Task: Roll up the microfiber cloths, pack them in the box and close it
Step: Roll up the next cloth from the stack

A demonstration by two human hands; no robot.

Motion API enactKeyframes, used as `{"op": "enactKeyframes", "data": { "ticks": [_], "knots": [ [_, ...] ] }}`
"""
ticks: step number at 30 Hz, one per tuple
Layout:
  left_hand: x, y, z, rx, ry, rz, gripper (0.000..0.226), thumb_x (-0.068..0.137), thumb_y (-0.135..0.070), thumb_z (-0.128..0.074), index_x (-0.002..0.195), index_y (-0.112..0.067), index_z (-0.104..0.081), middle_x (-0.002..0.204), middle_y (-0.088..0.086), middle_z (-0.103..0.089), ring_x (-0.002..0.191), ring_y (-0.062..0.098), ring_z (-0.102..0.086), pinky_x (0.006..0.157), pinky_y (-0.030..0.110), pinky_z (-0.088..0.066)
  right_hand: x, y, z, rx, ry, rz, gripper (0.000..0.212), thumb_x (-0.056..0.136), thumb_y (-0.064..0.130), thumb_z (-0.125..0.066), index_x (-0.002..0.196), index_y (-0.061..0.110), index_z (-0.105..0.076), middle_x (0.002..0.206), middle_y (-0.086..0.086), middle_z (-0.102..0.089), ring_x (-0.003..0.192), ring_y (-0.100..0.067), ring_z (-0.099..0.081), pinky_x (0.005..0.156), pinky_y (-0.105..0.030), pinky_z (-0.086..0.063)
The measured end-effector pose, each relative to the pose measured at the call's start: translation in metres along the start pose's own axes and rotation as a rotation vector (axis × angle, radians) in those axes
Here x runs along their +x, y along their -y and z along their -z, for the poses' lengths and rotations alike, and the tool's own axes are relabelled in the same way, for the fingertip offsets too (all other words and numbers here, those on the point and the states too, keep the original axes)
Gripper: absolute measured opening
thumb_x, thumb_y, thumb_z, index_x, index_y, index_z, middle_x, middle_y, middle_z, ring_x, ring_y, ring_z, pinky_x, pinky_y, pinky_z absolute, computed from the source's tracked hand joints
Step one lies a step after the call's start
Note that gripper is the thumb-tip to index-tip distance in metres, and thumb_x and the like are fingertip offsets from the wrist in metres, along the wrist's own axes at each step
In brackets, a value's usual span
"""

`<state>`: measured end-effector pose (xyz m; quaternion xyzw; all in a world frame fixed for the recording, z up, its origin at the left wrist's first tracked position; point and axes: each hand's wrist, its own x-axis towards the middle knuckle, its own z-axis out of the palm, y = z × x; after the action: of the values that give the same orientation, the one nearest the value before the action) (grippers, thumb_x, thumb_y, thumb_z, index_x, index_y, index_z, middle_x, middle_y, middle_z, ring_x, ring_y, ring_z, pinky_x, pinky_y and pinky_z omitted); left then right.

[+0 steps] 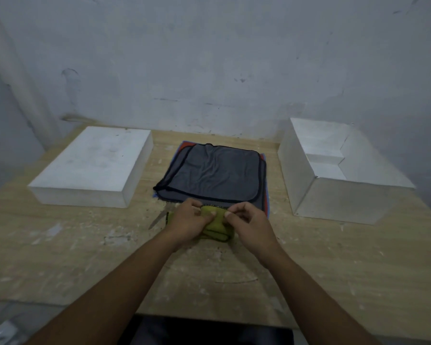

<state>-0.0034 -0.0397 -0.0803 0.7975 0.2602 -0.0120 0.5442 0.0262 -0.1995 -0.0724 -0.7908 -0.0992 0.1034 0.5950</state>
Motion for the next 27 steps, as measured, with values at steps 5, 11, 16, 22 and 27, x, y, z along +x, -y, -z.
{"op": "enactKeyframes", "data": {
  "ticks": [5,11,16,22,27],
  "knots": [
    [-0.005,0.010,0.002,0.071,-0.082,-0.210,0.037,0.081,-0.026,-0.074,0.103,-0.012,-0.048,0.090,-0.006,-0.053,0.090,0.017,-0.056,0.075,0.029,-0.048,-0.002,-0.017,-0.001,-0.162,-0.115,-0.117,0.012,0.085,0.022,-0.065,0.093,0.016,-0.059,0.086,0.005,-0.061,0.079,-0.010,-0.058,0.060,-0.015,-0.041],
    [-0.006,0.021,-0.005,0.242,-0.247,-0.411,0.024,0.079,-0.025,-0.075,0.077,-0.016,-0.052,0.084,0.003,-0.053,0.076,0.016,-0.050,0.067,0.029,-0.043,-0.007,-0.015,-0.015,-0.247,-0.081,-0.152,0.035,0.079,0.035,-0.072,0.103,0.018,-0.053,0.087,0.007,-0.059,0.078,-0.006,-0.055,0.058,-0.014,-0.036],
    [-0.010,0.024,-0.007,0.226,-0.209,-0.408,0.013,0.083,-0.017,-0.070,0.078,-0.016,-0.057,0.073,-0.004,-0.060,0.067,0.007,-0.054,0.057,0.010,-0.039,-0.008,-0.012,-0.021,-0.101,-0.110,-0.164,0.035,0.076,0.021,-0.076,0.102,0.018,-0.053,0.088,0.003,-0.059,0.075,-0.005,-0.056,0.057,-0.014,-0.038],
    [-0.017,0.022,-0.016,0.096,-0.134,-0.379,0.010,0.081,-0.013,-0.072,0.085,-0.014,-0.062,0.083,-0.001,-0.065,0.072,0.003,-0.058,0.062,0.004,-0.045,-0.010,-0.015,-0.021,0.152,-0.231,-0.172,0.035,0.075,0.009,-0.072,0.102,0.021,-0.054,0.099,-0.002,-0.064,0.091,-0.017,-0.063,0.071,-0.028,-0.054],
    [-0.020,0.022,-0.019,-0.028,-0.138,-0.314,0.020,0.075,-0.012,-0.078,0.084,-0.016,-0.061,0.083,0.000,-0.064,0.075,0.009,-0.059,0.062,0.008,-0.048,-0.012,-0.012,-0.019,0.122,-0.282,-0.078,0.036,0.076,0.009,-0.073,0.104,0.021,-0.053,0.100,0.004,-0.062,0.092,-0.013,-0.062,0.072,-0.026,-0.053]
  ]
}}
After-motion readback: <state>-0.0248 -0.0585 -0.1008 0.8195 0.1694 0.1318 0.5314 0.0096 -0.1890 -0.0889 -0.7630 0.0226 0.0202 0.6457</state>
